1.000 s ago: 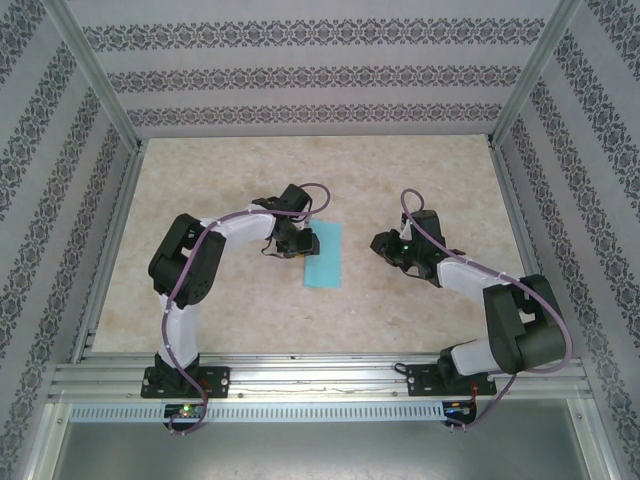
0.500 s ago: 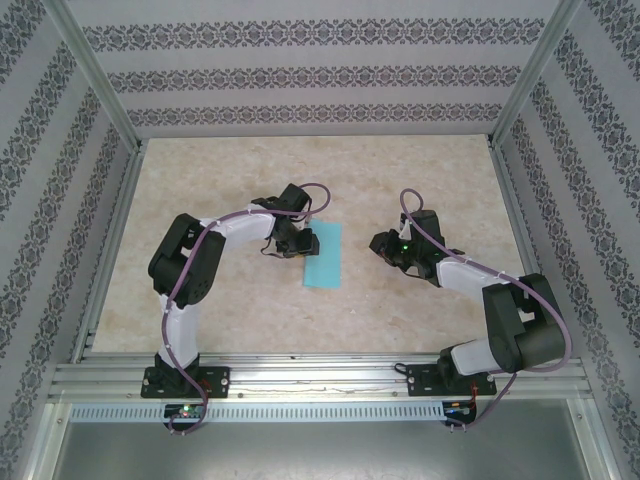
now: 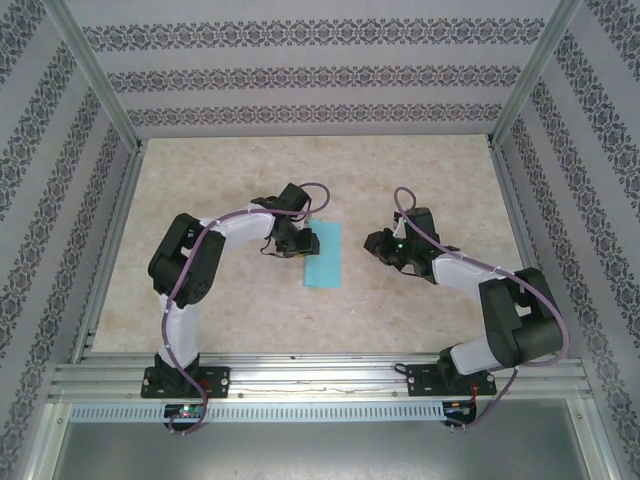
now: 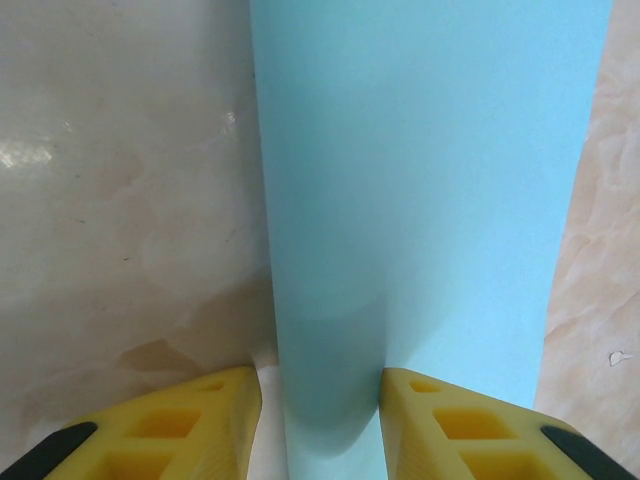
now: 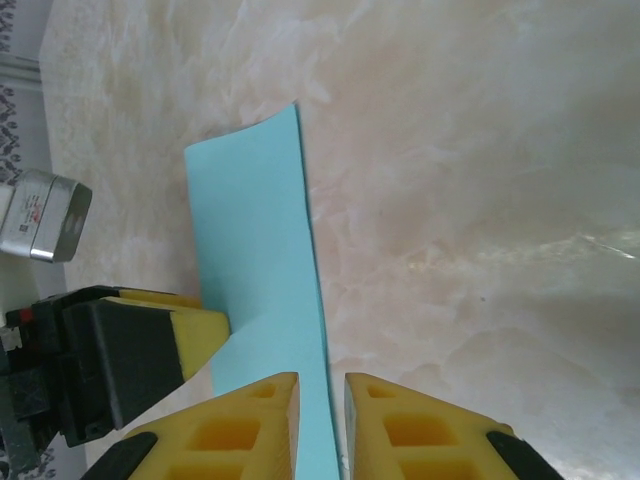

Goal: Fold a paper plane with a square sheet of paper (pick it up from the middle)
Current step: Hold the square sheet of paper at the center of the table.

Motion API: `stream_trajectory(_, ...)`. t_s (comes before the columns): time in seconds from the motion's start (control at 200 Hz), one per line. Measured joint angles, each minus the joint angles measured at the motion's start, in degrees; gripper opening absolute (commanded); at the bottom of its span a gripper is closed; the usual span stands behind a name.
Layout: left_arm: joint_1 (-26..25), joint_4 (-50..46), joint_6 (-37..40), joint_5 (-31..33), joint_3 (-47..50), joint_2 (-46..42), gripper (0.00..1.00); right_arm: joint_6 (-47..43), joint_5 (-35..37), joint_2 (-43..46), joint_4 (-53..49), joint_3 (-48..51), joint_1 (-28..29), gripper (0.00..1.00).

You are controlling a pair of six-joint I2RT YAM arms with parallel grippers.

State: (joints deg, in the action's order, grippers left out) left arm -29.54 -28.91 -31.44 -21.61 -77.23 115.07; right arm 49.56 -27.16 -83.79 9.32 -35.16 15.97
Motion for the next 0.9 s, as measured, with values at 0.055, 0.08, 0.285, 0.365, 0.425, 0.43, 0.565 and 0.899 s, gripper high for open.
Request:
stream_trajectory(0.055,0.0,-0.1,0.0,0.0,0.0,0.1,0.4,0.0,-0.2,-0.4,0.0,-0.4,0.3,0.2)
stream_trajectory(0.08,0.0,-0.1,0.0,0.0,-0.1,0.1,0.4,0.0,-0.3,-0.5,0.1,-0.4,0.5,0.2)
stream_trajectory(0.285,0.0,0.0,-0.9,0.0,0.0,0.1,0.4,0.0,-0.3,-0.7,0.2,-0.5,0.7,0.2)
stream_trajectory(0.365,0.0,0.0,-1.2,-0.1,0.0,0.1,0.41,0.0,-0.3,-0.7,0.2,-0.5,0.7,0.2)
stream_trajectory(0.425,0.0,0.0,-1.2,-0.2,0.0,0.1,0.41,0.0,-0.3,-0.7,0.2,-0.5,0.7,0.2)
stream_trajectory(0.43,0.0,0.0,-1.2,-0.2,0.0,0.1,0.41,0.0,-0.3,-0.7,0.1,-0.5,0.7,0.2)
stream_trajectory(0.565,0.0,0.0,-1.1,-0.2,0.0,0.1,0.42,0.0,-0.3,-0.7,0.2,-0.5,0.7,0.21)
stream_trajectory(0.899,0.0,0.0,-1.1,0.0,0.0,0.1,0.4,0.0,-0.4,-1.6,0.2,-0.9,1.0,0.21)
